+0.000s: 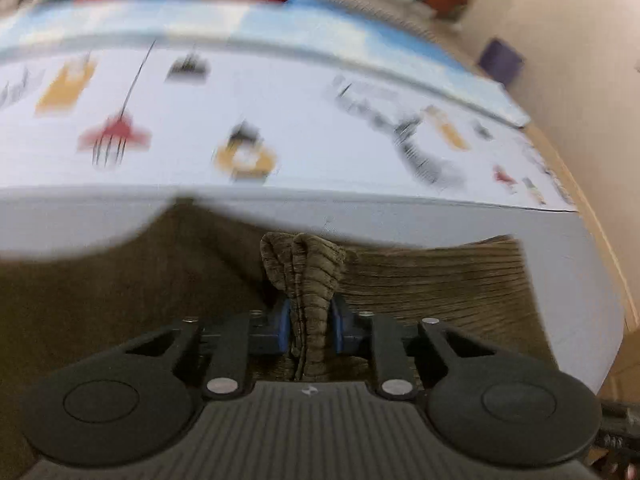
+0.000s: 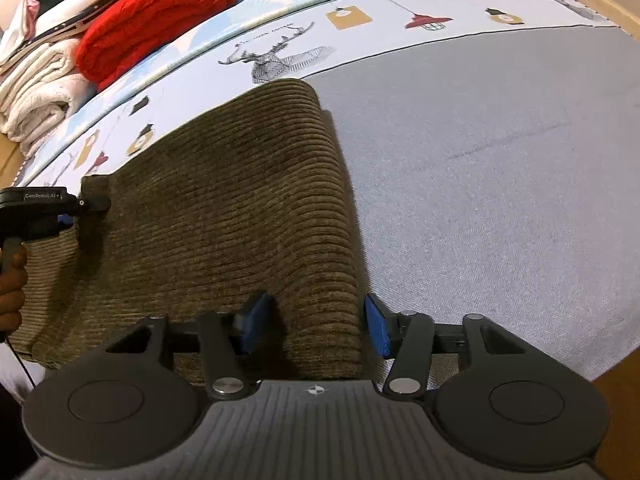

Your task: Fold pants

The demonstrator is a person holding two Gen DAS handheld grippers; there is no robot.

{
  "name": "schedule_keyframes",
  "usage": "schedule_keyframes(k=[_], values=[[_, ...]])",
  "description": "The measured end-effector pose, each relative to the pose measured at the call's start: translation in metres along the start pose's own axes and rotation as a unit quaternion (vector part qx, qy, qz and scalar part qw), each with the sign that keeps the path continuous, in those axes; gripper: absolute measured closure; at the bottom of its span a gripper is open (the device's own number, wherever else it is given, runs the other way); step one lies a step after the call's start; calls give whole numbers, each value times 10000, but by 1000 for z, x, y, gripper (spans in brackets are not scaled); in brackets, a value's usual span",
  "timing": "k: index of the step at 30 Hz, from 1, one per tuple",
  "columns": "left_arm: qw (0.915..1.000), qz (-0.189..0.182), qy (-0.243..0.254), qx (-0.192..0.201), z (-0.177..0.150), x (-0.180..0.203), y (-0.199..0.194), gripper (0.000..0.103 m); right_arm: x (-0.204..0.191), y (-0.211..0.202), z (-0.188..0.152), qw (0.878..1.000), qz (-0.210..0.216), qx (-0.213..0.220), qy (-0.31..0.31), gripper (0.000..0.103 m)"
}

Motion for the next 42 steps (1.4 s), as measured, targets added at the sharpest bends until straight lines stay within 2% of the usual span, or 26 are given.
schedule_keyframes(k=[2, 3, 4, 6, 7, 8, 10, 13, 15, 16, 17, 18, 19, 21, 22, 23, 24, 25, 26, 27, 29, 30, 32, 35, 38, 42], values=[[9990, -155, 116, 404, 1, 3, -21, 81, -12, -9, 0, 9985, -166, 344, -404, 75], [9986, -105, 176, 493, 1, 3, -23, 81, -15, -10, 0, 9977, -225, 438, -476, 76], [9989, 57, 187, 430, 1, 0, -16, 78, -15, -10, 0, 9974, -284, 456, -485, 76], [9996, 269, -36, 41, 2, -8, 2, 68, -11, -2, 0, 9984, -320, 305, -343, 75], [9991, 366, -197, -128, 1, -13, 7, 68, -9, 1, 0, 9988, -346, 221, -255, 73], [9988, 354, -308, -138, 1, -15, 4, 67, -7, 3, 0, 9991, -359, 142, -157, 71], [9981, 403, -425, 200, -1, -11, -19, 70, -5, 1, 0, 9992, -383, 125, -11, 66], [9993, 64, 55, 359, -10, 7, -47, 70, -8, -4, -2, 9988, -447, 218, 14, 62], [9983, -257, 521, -8, -24, 21, -45, 68, -10, -1, -4, 9986, -495, 185, -8, 61], [9967, -182, 726, -316, -32, 25, -34, 68, -10, 1, -4, 9985, -527, 151, 6, 60], [9918, 268, 939, -821, -44, 28, -12, 68, -11, 3, -5, 9984, -553, 134, 32, 58], [9828, 719, 1105, -1291, -55, 28, 7, 62, -11, 4, -5, 9982, -577, 129, 60, 56], [9791, 852, 1261, -1349, -67, 26, 14, 61, -10, 4, -5, 9981, -594, 129, 88, 52], [9819, 835, 1097, -1297, -66, 27, 2, 62, -11, 0, -6, 9978, -622, 151, 176, 51], [9853, 718, 945, -1227, -65, 26, -9, 63, -10, -3, -7, 9977, -626, 187, 206, 51], [9887, 462, 975, -1044, -68, 28, -22, 63, -11, -6, -9, 9975, -629, 236, 218, 51], [9881, 318, 1132, -991, -72, 33, -29, 63, -12, -8, -10, 9975, -636, 256, 189, 50], [9838, 277, 1396, -1089, -80, 37, -28, 63, -14, -7, -11, 9974, -658, 239, 143, 50], [9741, 461, 1700, -1419, -92, 39, -18, 61, -15, -5, -12, 9973, -704, 180, 92, 50], [9659, 650, 1921, -1610, -104, 39, -8, 51, -16, -3, -13, 9971, -745, 150, 66, 50], [9691, 765, 1949, -1302, -109, 38, -16, 47, -19, -4, -12, 9966, -802, 166, 82, 49], [9739, 736, 1776, -1207, -107, 37, -25, 48, -21, -8, -12, 9957, -883, 251, 87, 49], [9842, 610, 1500, -720, -107, 31, -52, 48, -29, -21, -12, 9915, -1156, 599, -9, 49], [9865, 820, 1400, -239, -113, 24, -81, 48, -47, -38, -9, 9846, -1300, 1144, -231, 49], [9882, 1051, 1103, -141, -121, 8, -95, 48, -68, -46, -7, 9801, -1229, 1484, -484, 49], [9887, 1223, 863, -59, -126, -10, -112, 48, -103, -40, -5, 9799, -1006, 1474, -894, 49]])
Point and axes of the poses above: each gripper's, at about its wrist camera, not at the fingertips, and y roughly the way its jaws point, x to its right, z to its top, the point moved 2 cm from there along y, roughly the way its jaws point, and after that the axes turned 14 degrees about -x, right-handed, at the moved point
